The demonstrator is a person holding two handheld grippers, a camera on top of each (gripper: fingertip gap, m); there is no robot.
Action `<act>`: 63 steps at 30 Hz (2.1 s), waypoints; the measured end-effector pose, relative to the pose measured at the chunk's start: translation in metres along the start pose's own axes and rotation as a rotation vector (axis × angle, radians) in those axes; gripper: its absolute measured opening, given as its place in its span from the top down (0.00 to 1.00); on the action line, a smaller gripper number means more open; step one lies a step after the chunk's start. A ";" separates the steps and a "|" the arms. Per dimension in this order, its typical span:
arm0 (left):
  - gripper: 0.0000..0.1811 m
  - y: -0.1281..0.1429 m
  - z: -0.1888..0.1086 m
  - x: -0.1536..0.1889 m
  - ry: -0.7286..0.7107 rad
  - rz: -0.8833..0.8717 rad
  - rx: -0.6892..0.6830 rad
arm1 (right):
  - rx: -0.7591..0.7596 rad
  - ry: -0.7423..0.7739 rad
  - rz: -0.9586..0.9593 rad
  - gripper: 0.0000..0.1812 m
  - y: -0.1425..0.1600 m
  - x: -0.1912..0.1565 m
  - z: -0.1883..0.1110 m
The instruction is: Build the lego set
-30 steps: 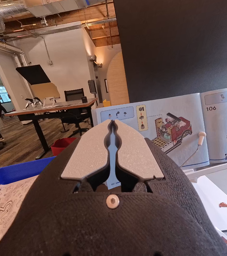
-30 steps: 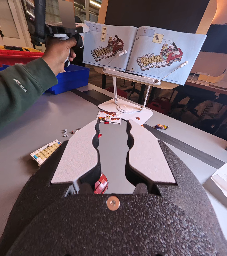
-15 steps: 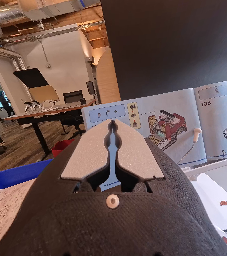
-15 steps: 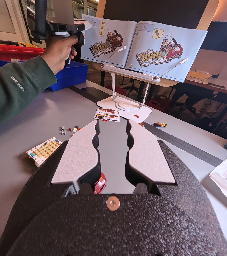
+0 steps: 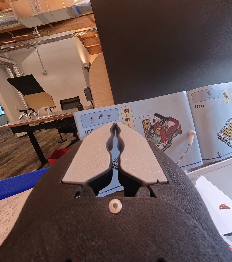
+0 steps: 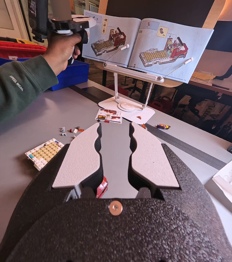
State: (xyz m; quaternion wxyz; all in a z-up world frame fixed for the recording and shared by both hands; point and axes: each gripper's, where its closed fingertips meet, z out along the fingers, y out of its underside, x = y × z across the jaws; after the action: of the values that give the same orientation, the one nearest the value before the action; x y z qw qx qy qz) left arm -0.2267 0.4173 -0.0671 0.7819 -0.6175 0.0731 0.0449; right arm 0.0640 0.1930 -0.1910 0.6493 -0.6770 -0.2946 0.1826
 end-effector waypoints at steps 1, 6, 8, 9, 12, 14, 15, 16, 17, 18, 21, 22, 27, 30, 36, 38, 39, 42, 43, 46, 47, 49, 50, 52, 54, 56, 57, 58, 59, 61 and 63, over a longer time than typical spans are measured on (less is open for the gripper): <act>1.00 -0.001 0.000 0.001 0.001 -0.001 0.004 | 0.000 0.000 -0.002 0.80 0.000 0.000 0.000; 1.00 0.001 0.001 0.001 0.001 -0.003 0.003 | 0.000 0.002 -0.007 0.79 0.000 -0.001 0.000; 1.00 0.002 0.001 0.000 0.001 -0.005 0.001 | -0.002 0.001 -0.006 0.79 0.001 -0.001 0.000; 1.00 0.002 0.001 0.000 0.002 -0.005 0.000 | -0.004 0.000 -0.006 0.79 0.001 -0.001 0.000; 1.00 0.004 0.001 0.000 0.004 -0.004 -0.004 | -0.007 -0.003 -0.006 0.79 0.002 -0.001 0.001; 1.00 0.004 0.001 0.001 0.007 -0.005 -0.005 | -0.009 -0.004 -0.007 0.79 0.002 -0.002 0.001; 1.00 0.004 0.002 0.001 0.008 -0.005 -0.006 | -0.010 -0.004 -0.008 0.79 0.002 -0.002 0.001; 1.00 0.005 0.002 0.002 0.012 -0.006 -0.006 | -0.012 -0.004 -0.008 0.79 0.003 -0.002 0.001; 1.00 0.005 0.002 0.003 0.016 -0.006 -0.008 | -0.013 -0.005 -0.007 0.79 0.003 -0.002 0.001; 1.00 0.005 0.003 0.004 0.020 -0.006 -0.007 | -0.014 -0.005 -0.007 0.79 0.003 -0.002 0.002; 1.00 0.000 0.007 0.009 0.038 -0.016 0.005 | -0.018 -0.007 -0.006 0.79 0.004 -0.002 0.002; 1.00 -0.002 0.010 0.010 0.045 -0.022 0.007 | -0.020 -0.007 -0.005 0.79 0.005 -0.002 0.002; 1.00 -0.010 0.018 0.019 0.059 -0.028 0.022 | -0.022 -0.010 -0.004 0.79 0.006 -0.001 0.002; 1.00 -0.006 0.021 0.021 0.054 -0.024 0.008 | -0.021 -0.009 -0.003 0.79 0.005 -0.001 0.002; 1.00 0.011 0.016 0.023 0.030 -0.034 -0.037 | -0.014 -0.001 -0.008 0.79 0.003 0.000 0.000; 1.00 0.017 0.016 0.024 0.024 -0.040 -0.061 | -0.014 -0.001 -0.013 0.79 0.003 0.000 0.000; 1.00 0.020 0.016 0.024 0.022 -0.048 -0.068 | -0.014 -0.001 -0.016 0.79 0.003 -0.001 0.000; 1.00 0.029 0.015 0.025 0.015 -0.049 -0.105 | -0.017 0.000 -0.021 0.79 0.004 -0.001 0.001; 1.00 0.030 0.015 0.025 0.016 -0.052 -0.115 | -0.017 -0.001 -0.019 0.79 0.004 -0.001 0.001; 1.00 0.033 0.013 0.024 0.016 -0.051 -0.128 | -0.020 -0.003 -0.009 0.79 0.005 0.000 0.001; 1.00 0.034 0.012 0.024 0.016 -0.049 -0.132 | -0.021 -0.003 -0.007 0.79 0.005 0.000 0.001; 1.00 0.034 0.012 0.024 0.020 -0.050 -0.130 | -0.021 -0.004 -0.010 0.79 0.005 -0.001 0.001; 1.00 0.033 0.012 0.024 0.020 -0.048 -0.125 | -0.020 -0.004 -0.012 0.79 0.005 -0.001 0.001; 1.00 0.032 0.012 0.024 0.017 -0.048 -0.121 | -0.019 -0.002 -0.017 0.79 0.004 -0.001 0.001; 1.00 0.030 0.012 0.023 0.015 -0.049 -0.115 | -0.020 -0.002 -0.017 0.79 0.004 -0.001 0.001; 1.00 0.029 0.012 0.023 0.013 -0.043 -0.113 | -0.021 -0.002 -0.016 0.79 0.005 -0.001 0.001; 1.00 0.029 0.012 0.024 0.014 -0.041 -0.111 | -0.022 -0.001 -0.016 0.79 0.005 -0.001 0.001; 1.00 0.029 0.012 0.024 0.015 -0.039 -0.111 | -0.023 -0.001 -0.015 0.79 0.005 -0.001 0.001; 1.00 0.029 0.013 0.024 0.015 -0.038 -0.111 | -0.024 -0.002 -0.015 0.79 0.006 -0.001 0.001; 1.00 0.029 0.013 0.025 0.016 -0.040 -0.110 | -0.025 -0.002 -0.015 0.79 0.006 -0.001 0.002; 1.00 0.029 0.013 0.025 0.015 -0.040 -0.109 | -0.025 -0.002 -0.015 0.79 0.006 -0.001 0.002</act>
State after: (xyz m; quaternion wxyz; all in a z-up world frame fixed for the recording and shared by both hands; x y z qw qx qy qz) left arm -0.2062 0.4365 -0.0960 0.7473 -0.6608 0.0641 0.0285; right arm 0.0633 0.1938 -0.1973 0.6418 -0.6828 -0.3024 0.1747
